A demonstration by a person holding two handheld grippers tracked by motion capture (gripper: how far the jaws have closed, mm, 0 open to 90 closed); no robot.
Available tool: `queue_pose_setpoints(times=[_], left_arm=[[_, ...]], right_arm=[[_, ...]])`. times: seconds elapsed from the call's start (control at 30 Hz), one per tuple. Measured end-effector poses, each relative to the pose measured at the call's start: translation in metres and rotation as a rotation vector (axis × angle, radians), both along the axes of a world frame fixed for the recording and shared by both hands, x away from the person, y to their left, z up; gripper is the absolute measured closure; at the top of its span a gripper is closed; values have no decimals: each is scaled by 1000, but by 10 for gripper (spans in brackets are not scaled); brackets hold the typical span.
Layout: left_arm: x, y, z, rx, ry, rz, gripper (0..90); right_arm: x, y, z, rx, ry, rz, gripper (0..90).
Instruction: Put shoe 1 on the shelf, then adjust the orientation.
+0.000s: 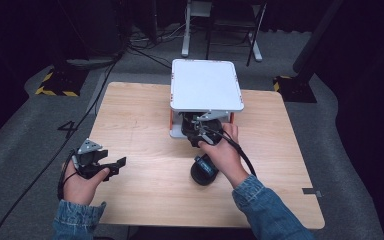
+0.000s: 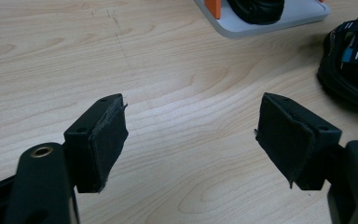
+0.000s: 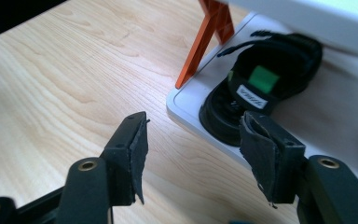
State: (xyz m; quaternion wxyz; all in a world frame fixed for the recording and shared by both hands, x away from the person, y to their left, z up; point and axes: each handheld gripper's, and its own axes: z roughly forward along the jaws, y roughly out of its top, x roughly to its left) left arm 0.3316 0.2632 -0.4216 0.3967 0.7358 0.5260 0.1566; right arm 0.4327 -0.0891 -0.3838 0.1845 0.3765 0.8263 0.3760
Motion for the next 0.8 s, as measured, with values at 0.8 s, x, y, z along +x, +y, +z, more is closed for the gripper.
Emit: queue_pose_setpoints(times=[0.8], left_arm=[[-2, -4, -2, 20, 12, -6, 244]], right_arm=[[-17, -102, -2, 5, -9, -79, 394]])
